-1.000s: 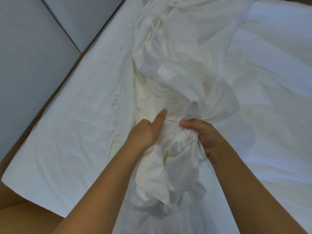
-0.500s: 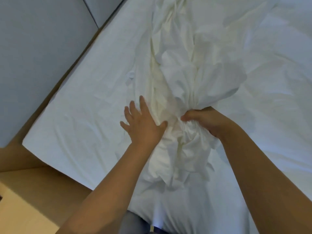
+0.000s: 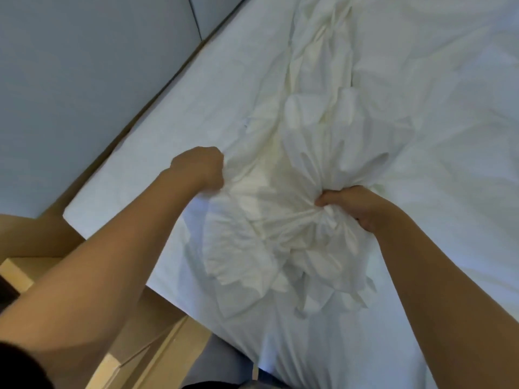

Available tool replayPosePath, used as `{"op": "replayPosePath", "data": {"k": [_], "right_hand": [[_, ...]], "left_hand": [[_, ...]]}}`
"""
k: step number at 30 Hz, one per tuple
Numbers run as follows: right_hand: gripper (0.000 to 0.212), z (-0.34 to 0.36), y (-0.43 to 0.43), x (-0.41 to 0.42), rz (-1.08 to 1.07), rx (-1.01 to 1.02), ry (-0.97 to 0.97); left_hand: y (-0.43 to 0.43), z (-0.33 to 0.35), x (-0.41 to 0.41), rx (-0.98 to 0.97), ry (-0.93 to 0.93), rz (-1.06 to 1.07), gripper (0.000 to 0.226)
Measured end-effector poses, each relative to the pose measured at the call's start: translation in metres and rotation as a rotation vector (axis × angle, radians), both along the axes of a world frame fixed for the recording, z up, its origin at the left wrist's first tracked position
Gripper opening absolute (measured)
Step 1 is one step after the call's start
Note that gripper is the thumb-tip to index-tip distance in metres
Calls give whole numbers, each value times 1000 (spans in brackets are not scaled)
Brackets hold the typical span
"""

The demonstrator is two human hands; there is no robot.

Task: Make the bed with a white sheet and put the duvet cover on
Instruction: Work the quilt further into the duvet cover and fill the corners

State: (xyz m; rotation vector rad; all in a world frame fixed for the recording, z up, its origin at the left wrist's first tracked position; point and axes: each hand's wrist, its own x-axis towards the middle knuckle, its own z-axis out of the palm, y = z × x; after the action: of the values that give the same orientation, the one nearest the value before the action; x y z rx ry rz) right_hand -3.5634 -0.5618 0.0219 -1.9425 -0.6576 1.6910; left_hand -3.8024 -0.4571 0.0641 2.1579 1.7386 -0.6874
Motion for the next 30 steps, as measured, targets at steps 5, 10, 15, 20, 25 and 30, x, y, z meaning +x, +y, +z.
{"op": "replayPosePath", "data": {"k": [5, 10, 15, 20, 25, 30], "right_hand": [[19, 6, 15, -18, -32, 11, 29], [17, 7, 25, -33, -84, 29, 41], [27, 3, 28, -36, -51, 53, 48], [18, 2, 29, -37, -60, 80, 125], [23, 5, 35, -32, -191, 46, 260], [42, 1, 34, -38, -294, 7, 337]], "left_hand": [[19, -23, -21, 304, 74, -54, 65], [-20, -45, 39, -14, -653, 303, 35], [-27, -48, 76, -471, -1034, 834, 12], [-24, -40, 83, -348, -1181, 920, 20], [-32, -46, 79, -322, -1154, 853, 29], [-31, -56, 73, -546, -1054, 878, 28]]}}
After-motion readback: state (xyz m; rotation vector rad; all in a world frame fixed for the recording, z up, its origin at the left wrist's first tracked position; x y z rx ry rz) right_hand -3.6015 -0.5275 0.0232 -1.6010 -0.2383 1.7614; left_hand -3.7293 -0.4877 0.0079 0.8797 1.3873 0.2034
